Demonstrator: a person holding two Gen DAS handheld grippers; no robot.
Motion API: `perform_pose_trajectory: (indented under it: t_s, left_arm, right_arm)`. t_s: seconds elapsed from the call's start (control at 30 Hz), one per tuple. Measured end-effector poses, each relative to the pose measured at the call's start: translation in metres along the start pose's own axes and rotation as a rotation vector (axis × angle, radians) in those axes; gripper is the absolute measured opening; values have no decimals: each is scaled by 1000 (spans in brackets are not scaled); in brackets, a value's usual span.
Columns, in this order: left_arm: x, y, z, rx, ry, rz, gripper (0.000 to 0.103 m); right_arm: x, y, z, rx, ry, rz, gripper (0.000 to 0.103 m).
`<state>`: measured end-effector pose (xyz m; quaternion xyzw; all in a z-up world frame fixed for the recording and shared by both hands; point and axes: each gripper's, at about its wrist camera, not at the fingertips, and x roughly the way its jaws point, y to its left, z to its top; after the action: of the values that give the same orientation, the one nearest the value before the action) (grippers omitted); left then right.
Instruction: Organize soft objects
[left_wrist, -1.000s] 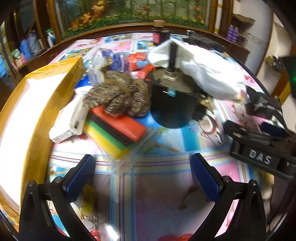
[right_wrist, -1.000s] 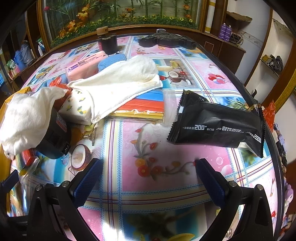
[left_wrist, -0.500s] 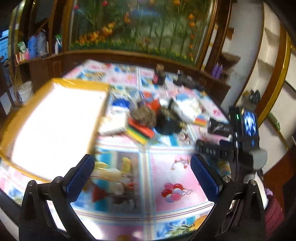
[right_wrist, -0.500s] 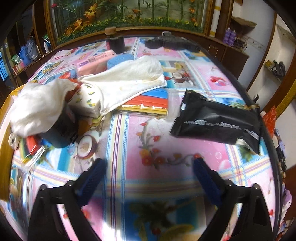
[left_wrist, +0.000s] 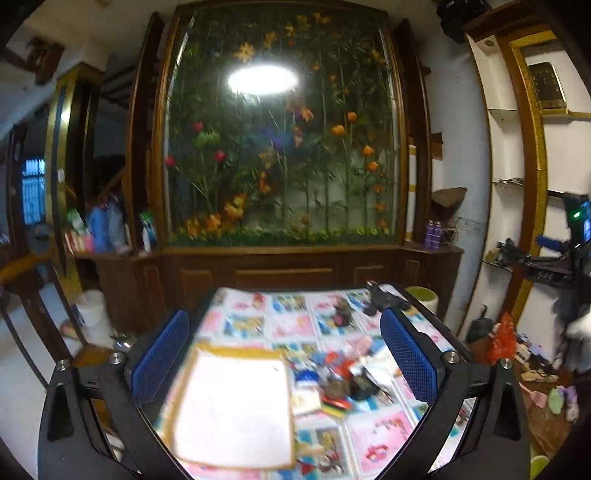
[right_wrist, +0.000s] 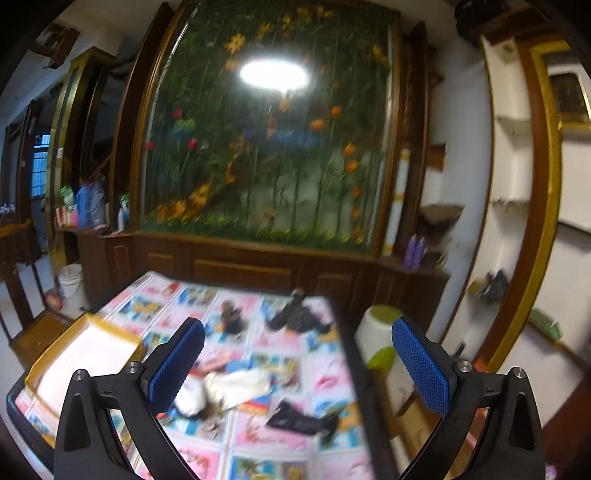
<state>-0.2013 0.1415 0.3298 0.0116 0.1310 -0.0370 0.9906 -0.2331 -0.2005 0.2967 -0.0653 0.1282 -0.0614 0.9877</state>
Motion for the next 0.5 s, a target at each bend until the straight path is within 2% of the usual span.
perform_pose_trajectory:
  t_s: [0.13,0.2,0.23,0.3,0.37,0.5]
  left_arm:
    - [13,5,45,63,-33,100,103]
    - [30,10,56,77,-19,132,103]
    - [43,14,56,67,9,122,103]
    - [66,21,44,38,84,72,103]
    - [101,22,12,-9,183,-1,103]
    - [170,5,-57,-40,393,-94,103]
  right_arm:
    - [-17,-27,60,-24,-7,-56,102]
    - [-19,-34,80,-35,-8,-91,102]
    - [-17,-34,86,-31,1,-88,103]
    - [-6,-30,87,2,48,-49,103]
    - [15,-33,76,50,113,9,103]
    - [71,-16,11,79,291,94,102]
